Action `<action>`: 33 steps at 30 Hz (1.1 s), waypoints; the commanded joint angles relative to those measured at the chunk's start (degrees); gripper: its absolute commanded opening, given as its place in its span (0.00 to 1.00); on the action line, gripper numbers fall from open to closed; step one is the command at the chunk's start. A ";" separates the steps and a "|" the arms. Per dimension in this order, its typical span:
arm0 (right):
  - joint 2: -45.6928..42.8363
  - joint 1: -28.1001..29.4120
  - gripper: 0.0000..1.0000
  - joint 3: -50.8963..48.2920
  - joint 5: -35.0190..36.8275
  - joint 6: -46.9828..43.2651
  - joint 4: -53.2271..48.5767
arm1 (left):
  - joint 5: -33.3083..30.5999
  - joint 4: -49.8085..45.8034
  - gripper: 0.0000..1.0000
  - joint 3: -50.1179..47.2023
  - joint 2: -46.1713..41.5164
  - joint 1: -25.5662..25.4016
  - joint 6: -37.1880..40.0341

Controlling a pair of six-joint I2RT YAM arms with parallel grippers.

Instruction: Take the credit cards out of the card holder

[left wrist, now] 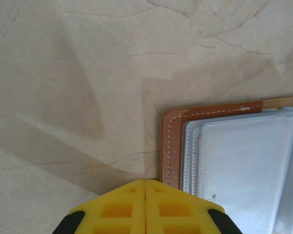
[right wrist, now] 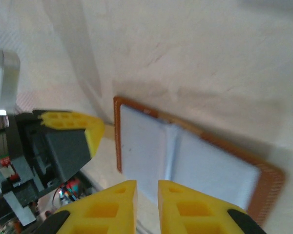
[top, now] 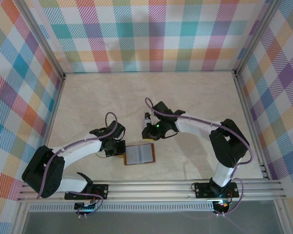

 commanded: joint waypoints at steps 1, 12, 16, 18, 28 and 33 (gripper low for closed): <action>1.99 3.15 0.20 -0.57 -2.75 9.82 8.08 | 0.97 0.09 0.07 -1.62 1.14 0.84 1.48; 10.20 9.83 0.29 3.86 -0.66 13.71 9.02 | 2.20 1.94 0.07 -4.00 2.15 1.75 1.92; 12.48 11.07 0.31 5.36 0.01 14.05 8.27 | 2.52 1.87 0.07 -4.10 1.99 1.92 2.05; 13.01 11.34 0.32 5.34 0.45 14.50 8.24 | 2.52 1.83 0.07 -4.15 1.82 2.01 2.03; 14.21 13.14 0.35 9.16 9.27 10.95 -5.85 | 2.59 1.59 0.07 -4.53 0.81 2.89 2.06; 14.25 13.84 0.42 12.14 14.86 8.72 -13.79 | 2.78 1.43 0.07 -4.65 0.22 3.41 2.13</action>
